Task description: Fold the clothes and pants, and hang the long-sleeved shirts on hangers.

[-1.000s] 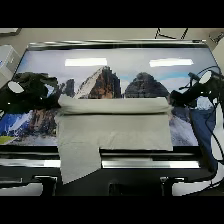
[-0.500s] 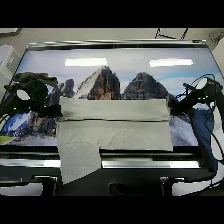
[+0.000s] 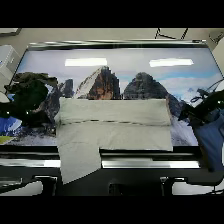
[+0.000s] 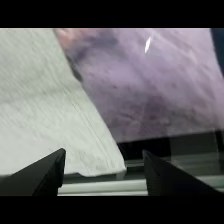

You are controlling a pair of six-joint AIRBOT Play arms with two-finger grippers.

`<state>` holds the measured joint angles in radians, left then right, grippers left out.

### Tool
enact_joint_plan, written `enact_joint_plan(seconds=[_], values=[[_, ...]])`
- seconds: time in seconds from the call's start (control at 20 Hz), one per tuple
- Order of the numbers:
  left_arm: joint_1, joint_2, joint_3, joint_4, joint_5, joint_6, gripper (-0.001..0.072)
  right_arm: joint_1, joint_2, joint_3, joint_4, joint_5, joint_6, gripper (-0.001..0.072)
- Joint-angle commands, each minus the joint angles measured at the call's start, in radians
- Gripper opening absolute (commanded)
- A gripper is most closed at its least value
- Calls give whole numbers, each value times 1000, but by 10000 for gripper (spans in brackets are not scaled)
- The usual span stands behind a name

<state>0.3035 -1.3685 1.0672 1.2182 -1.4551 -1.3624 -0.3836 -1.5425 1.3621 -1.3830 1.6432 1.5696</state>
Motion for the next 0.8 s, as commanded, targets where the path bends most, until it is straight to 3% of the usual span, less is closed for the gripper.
enact_joint_plan(seconds=[0.0,0.3,0.4,0.6,0.75], values=[[32,143,-315,16,-2,60,486,-39,68,-133,-15,-4,-15,561],[32,233,-625,-163,133,134,480,-39,85,-208,-12,-18,-14,560],[31,232,-648,-195,161,133,421,-39,85,-208,-13,-10,-15,560],[-37,232,-663,-206,220,76,408,-39,85,-208,-13,-17,-14,560],[-101,232,-662,-205,254,35,26,-39,96,-266,-13,-31,-31,562]])
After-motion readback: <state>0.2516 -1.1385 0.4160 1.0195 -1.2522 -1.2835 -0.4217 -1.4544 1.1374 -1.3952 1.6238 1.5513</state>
